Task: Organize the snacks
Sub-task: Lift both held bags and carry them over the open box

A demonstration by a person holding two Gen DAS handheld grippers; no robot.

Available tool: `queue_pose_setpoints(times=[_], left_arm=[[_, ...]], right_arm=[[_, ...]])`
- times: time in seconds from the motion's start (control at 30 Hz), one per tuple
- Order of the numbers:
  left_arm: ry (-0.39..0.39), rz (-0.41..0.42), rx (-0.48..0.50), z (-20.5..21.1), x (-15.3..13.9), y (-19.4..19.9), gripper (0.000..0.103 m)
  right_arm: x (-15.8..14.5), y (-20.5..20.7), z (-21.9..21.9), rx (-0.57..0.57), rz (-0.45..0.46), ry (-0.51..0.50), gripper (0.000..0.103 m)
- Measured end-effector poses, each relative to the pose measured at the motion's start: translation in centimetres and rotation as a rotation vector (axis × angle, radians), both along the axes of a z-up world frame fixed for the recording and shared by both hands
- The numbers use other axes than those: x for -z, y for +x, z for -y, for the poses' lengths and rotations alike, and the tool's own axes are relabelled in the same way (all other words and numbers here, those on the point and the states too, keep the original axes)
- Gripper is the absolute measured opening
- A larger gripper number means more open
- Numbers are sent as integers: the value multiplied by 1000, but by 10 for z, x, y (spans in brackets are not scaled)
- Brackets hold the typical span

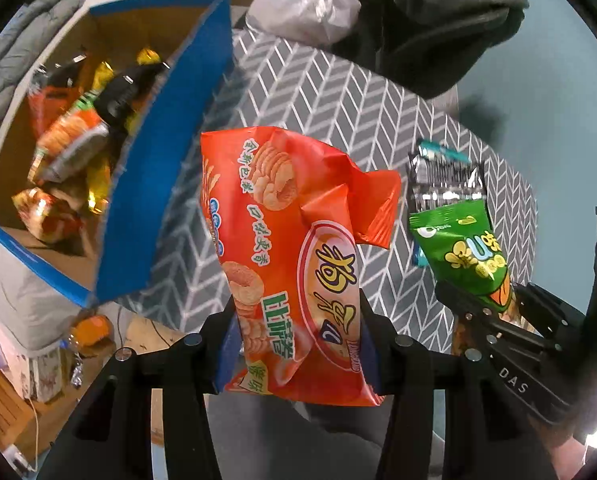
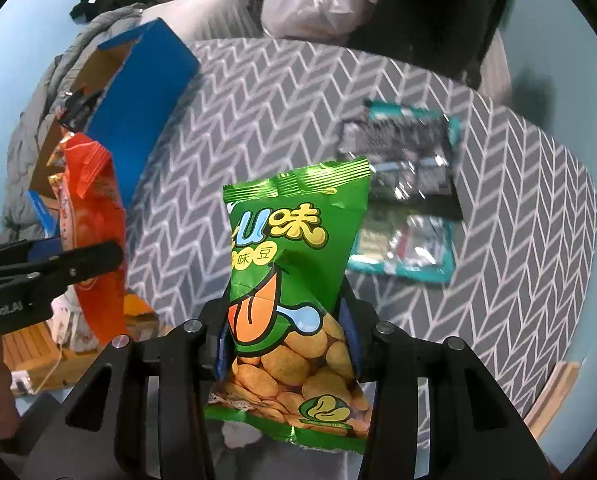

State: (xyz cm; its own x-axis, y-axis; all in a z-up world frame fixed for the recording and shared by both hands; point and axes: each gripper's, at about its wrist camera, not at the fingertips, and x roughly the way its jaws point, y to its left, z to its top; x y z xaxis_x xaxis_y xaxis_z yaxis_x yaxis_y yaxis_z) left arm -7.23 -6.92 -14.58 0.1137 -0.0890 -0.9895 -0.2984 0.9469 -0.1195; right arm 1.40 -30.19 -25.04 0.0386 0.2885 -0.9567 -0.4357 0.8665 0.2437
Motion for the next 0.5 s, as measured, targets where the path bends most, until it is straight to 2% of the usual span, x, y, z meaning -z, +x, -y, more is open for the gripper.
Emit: queue_pose_setpoints(times=[0.5], left_arm=[[10,61,-60,-79,-28,-14,51]], right_arm=[[-34,20,-90,-62,43,34,43]])
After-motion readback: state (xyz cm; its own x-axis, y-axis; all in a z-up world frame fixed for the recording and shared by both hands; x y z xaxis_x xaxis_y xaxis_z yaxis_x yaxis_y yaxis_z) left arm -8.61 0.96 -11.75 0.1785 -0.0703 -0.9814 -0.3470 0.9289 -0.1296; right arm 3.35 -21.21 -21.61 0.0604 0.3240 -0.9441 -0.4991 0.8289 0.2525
